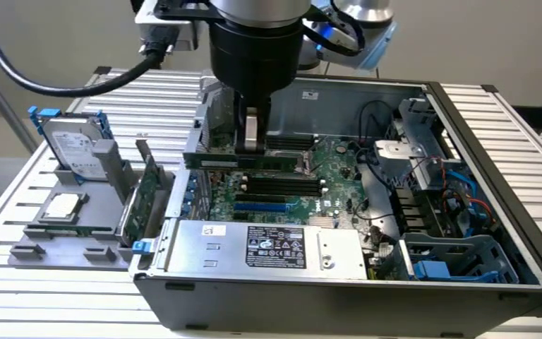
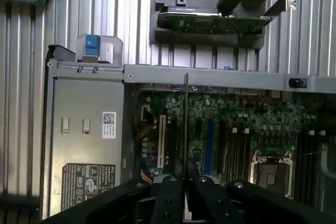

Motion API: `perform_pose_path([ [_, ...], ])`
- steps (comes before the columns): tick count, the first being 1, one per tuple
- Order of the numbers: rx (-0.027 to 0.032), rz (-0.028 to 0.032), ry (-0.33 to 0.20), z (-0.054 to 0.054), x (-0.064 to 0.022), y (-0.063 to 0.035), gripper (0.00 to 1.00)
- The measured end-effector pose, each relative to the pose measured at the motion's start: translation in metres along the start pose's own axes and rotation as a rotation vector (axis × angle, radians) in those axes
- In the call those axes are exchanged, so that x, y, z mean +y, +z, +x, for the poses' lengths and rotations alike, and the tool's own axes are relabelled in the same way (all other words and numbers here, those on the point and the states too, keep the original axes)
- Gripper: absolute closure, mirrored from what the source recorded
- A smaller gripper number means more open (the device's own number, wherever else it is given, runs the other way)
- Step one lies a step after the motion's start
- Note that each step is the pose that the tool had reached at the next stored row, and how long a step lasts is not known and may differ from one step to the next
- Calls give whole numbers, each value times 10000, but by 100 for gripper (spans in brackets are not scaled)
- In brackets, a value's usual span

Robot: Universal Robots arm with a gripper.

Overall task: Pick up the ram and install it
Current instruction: 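Pick up the ram and move it above insertion slot, then insert the ram into the slot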

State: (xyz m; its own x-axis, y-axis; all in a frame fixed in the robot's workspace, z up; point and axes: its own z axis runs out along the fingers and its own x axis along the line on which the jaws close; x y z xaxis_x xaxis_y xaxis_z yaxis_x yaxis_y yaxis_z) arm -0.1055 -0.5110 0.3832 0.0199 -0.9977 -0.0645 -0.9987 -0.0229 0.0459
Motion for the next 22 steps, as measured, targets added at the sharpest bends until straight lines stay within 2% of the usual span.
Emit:
perform_pose_path([
  [3, -8, -23, 0, -36, -132, 18, 100],
  [6, -10, -27, 1, -114, -203, 54, 100],
  [18, -9, -28, 2, -631, -305, 297, 100],
  [22, -9, -29, 0, -790, -365, 378, 100],
])
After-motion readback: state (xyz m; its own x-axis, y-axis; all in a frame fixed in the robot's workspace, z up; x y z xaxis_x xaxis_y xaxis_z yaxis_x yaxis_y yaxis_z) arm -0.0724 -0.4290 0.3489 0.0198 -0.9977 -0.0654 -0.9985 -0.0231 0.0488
